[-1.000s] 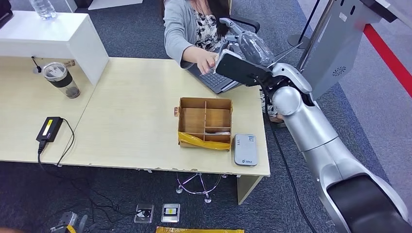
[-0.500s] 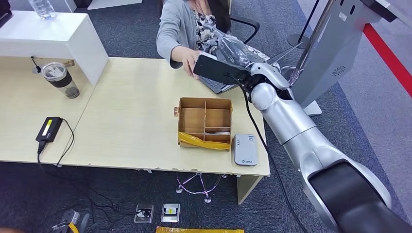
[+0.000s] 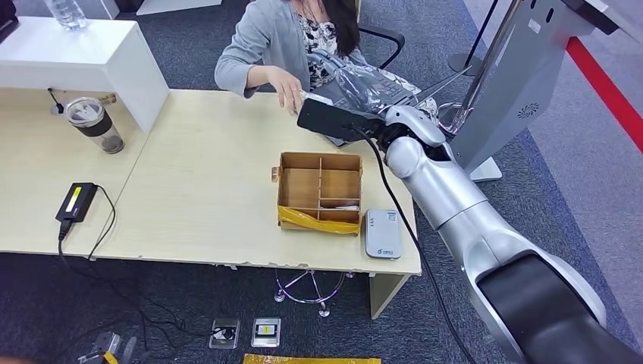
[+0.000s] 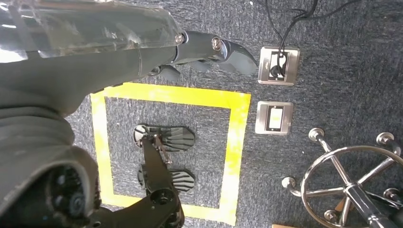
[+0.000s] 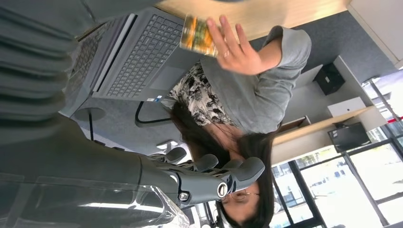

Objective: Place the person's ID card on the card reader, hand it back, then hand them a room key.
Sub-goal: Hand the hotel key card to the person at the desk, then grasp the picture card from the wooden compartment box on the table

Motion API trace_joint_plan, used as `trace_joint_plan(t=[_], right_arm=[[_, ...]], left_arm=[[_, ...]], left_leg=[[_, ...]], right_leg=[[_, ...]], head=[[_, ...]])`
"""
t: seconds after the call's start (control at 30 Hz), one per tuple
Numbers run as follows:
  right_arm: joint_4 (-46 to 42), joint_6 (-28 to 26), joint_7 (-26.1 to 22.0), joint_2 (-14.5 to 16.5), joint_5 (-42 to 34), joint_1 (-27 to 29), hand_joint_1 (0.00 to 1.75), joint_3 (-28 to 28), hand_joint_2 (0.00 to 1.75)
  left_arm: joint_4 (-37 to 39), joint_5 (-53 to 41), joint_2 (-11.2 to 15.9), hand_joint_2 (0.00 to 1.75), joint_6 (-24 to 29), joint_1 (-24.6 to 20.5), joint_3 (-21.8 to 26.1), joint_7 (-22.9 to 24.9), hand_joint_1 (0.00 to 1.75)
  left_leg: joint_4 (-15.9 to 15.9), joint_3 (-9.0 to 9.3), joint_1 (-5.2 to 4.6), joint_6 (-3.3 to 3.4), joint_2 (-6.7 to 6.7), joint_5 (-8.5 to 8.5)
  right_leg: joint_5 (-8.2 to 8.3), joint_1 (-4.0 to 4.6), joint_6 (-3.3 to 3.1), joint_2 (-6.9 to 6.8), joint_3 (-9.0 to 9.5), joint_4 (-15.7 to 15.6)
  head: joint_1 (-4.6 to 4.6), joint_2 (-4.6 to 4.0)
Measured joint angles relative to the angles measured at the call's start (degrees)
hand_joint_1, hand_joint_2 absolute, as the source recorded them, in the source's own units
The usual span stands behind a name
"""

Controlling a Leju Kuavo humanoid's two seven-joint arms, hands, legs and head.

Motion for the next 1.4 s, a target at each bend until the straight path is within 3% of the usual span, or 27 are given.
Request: trace_joint_plan(t=[0.13, 0.33, 0.73, 1.4], right_arm=[[-3.2, 3.3, 3.2, -1.5, -1.1, 1.9, 0.0, -0.1, 1.75], [-15.5, 10.5, 8.9, -5.8, -4.5, 7.6, 0.0, -1.2, 1.75], [-26.6, 11.0, 9.4, -8.9, -4.6, 10.2, 0.0, -2.2, 1.75], [-30.0, 11.1, 9.7, -10.0, -4.3, 10.9, 0.0, -2.3, 1.75]], left_arm=[[0.0, 0.1, 0.3, 0.0, 0.1, 0.4, 0.0, -0.3, 0.0], [0.1, 0.1, 1.1, 0.0, 0.2, 1.4, 0.0, -0.7, 0.0], [0.2, 0.1, 1.5, 0.0, 0.3, 1.6, 0.0, -0.7, 0.0], [0.2, 0.3, 1.5, 0.0, 0.4, 1.5, 0.0, -0.8, 0.0]], left_leg=[[0.0, 0.05, 0.0, 0.0, 0.0, 0.0], [0.0, 0.03, -0.01, -0.01, 0.09, -0.01], [0.0, 0.04, 0.0, -0.02, 0.13, 0.0], [0.0, 0.05, 0.0, -0.02, 0.13, 0.0]], right_leg=[[0.0, 0.01, 0.0, -0.01, 0.01, 0.0], [0.0, -0.01, 0.0, 0.07, -0.02, 0.0], [0.04, 0.01, -0.06, 0.11, -0.01, 0.0], [0.05, 0.01, -0.06, 0.11, -0.02, 0.0]], head=[[0.01, 0.0], [-0.01, 0.0], [0.0, 0.0], [0.01, 0.0]])
